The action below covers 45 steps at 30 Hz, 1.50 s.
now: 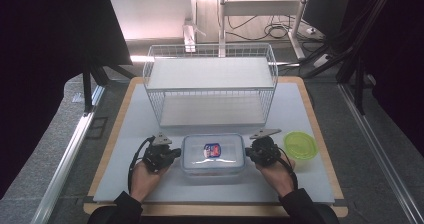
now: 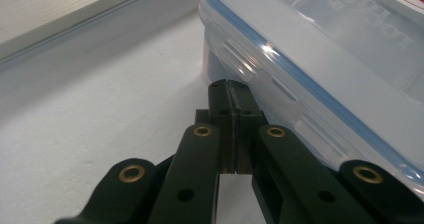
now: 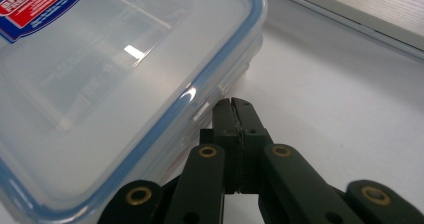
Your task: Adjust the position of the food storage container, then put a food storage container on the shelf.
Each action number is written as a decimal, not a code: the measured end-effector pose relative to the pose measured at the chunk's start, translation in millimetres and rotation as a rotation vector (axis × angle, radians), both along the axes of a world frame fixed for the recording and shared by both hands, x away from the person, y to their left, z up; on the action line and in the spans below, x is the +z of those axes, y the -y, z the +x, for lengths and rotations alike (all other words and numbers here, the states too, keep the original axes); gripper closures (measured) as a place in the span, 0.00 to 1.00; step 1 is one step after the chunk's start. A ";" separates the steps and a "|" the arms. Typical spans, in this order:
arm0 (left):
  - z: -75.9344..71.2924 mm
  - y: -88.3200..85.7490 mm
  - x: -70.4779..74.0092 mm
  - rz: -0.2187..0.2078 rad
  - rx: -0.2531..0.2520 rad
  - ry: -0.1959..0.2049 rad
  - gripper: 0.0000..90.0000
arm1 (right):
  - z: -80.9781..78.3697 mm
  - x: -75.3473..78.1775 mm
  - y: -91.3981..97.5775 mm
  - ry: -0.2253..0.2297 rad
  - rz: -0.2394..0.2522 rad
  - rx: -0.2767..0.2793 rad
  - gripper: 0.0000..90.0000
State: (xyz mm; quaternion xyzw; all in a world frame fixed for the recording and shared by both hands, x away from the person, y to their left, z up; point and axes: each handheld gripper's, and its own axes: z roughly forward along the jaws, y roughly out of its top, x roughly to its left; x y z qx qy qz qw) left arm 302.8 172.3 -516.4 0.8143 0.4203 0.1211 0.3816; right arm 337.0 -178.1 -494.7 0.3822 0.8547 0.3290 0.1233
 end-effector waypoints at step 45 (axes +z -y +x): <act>-32.5 -30.7 12.2 -0.080 -0.050 0.119 0.00 | -23.2 21.2 33.1 0.097 0.160 0.067 0.08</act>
